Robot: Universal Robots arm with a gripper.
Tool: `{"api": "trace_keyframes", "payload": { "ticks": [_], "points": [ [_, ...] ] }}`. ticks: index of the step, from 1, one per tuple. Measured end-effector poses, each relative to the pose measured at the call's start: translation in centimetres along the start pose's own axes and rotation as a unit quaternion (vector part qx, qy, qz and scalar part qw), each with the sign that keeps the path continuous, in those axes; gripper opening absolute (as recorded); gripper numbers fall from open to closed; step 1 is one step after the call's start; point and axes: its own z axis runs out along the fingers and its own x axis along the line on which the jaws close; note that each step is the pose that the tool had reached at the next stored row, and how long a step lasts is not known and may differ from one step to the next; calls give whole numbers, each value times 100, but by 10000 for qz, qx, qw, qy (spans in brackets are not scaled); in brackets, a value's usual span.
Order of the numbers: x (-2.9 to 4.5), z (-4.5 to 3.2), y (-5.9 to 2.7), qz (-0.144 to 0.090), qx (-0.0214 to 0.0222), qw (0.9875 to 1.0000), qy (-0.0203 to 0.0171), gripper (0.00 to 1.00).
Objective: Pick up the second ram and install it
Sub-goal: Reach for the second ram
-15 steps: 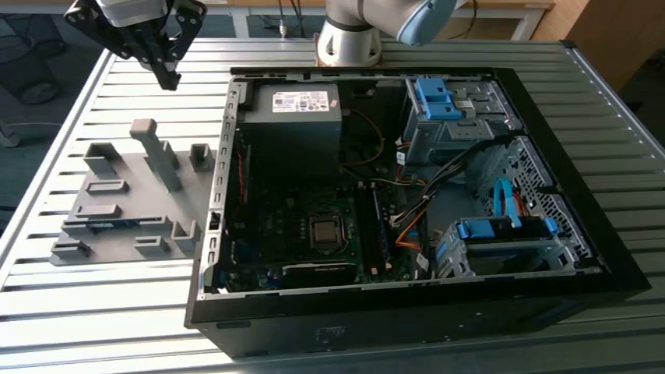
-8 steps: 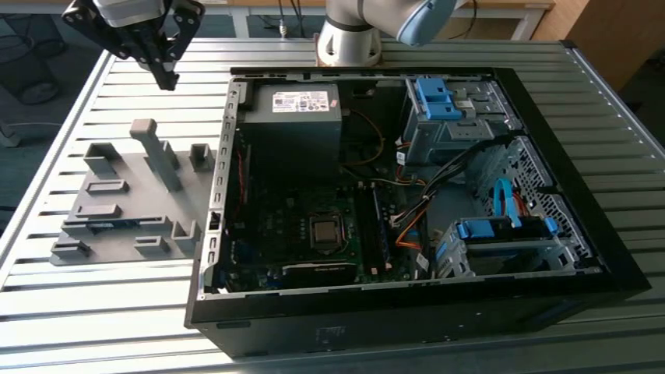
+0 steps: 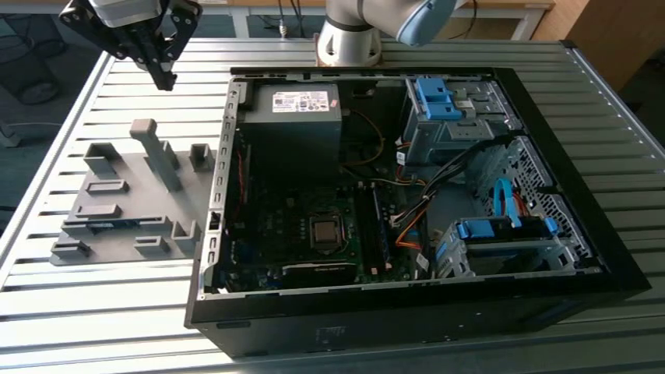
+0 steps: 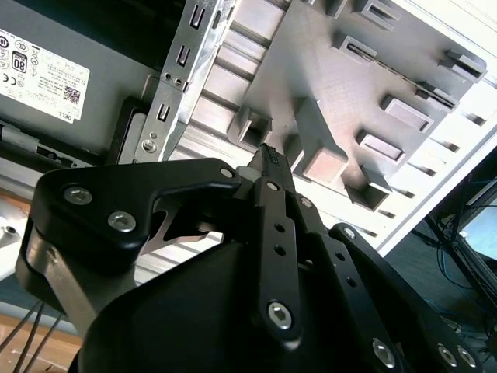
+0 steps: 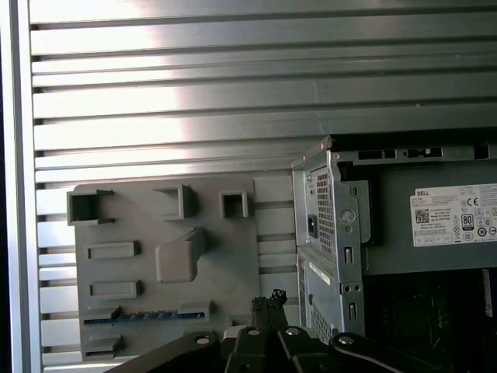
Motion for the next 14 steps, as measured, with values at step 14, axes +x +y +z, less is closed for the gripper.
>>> {"api": "trace_keyframes", "payload": {
  "ticks": [14],
  "points": [
    [46,1,-4,0,0,10000,0,11]
  ]
}}
